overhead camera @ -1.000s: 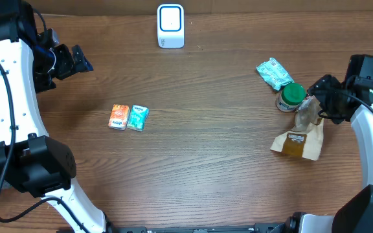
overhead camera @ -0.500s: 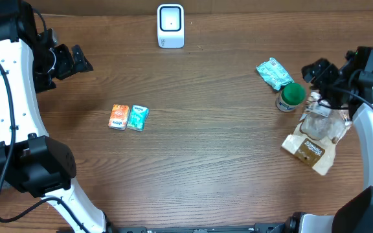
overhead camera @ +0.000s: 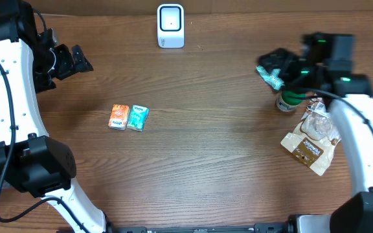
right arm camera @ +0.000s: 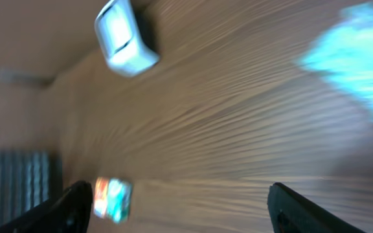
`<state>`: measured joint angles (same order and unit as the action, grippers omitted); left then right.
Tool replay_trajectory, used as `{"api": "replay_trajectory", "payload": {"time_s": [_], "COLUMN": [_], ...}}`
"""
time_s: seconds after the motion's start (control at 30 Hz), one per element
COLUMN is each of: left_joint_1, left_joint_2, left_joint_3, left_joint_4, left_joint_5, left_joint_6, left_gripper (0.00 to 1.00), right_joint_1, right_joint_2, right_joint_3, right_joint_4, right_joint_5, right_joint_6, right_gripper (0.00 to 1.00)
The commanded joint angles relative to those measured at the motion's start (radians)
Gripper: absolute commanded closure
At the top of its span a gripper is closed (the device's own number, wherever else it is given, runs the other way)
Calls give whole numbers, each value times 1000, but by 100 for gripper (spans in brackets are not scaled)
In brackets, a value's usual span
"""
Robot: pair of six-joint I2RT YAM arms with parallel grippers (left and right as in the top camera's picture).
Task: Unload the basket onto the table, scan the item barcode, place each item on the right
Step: 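Reach the right gripper to the center teal Kleenex pack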
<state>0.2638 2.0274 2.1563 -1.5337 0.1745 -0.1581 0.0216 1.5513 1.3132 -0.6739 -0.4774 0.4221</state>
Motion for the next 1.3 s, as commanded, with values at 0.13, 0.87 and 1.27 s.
{"api": "replay_trajectory", "payload": {"time_s": [0.13,0.87,1.27], "left_joint_1": [3,3,3], "left_joint_2": [-13,-13,-13], "left_joint_3": [14,14,14], "left_joint_4": [2,2,2], "left_joint_5": [-4,-4,-4], "left_joint_6": [-6,-6,-6], "left_gripper": [0,1,0], "right_joint_1": [301,592,743], "right_joint_2": [129,531,687], "right_joint_3": [23,289,416], "right_joint_4": [137,216,151], "right_joint_5": [77,105,319], "right_joint_6": [140,184,153], "right_gripper": [30,51,54]}}
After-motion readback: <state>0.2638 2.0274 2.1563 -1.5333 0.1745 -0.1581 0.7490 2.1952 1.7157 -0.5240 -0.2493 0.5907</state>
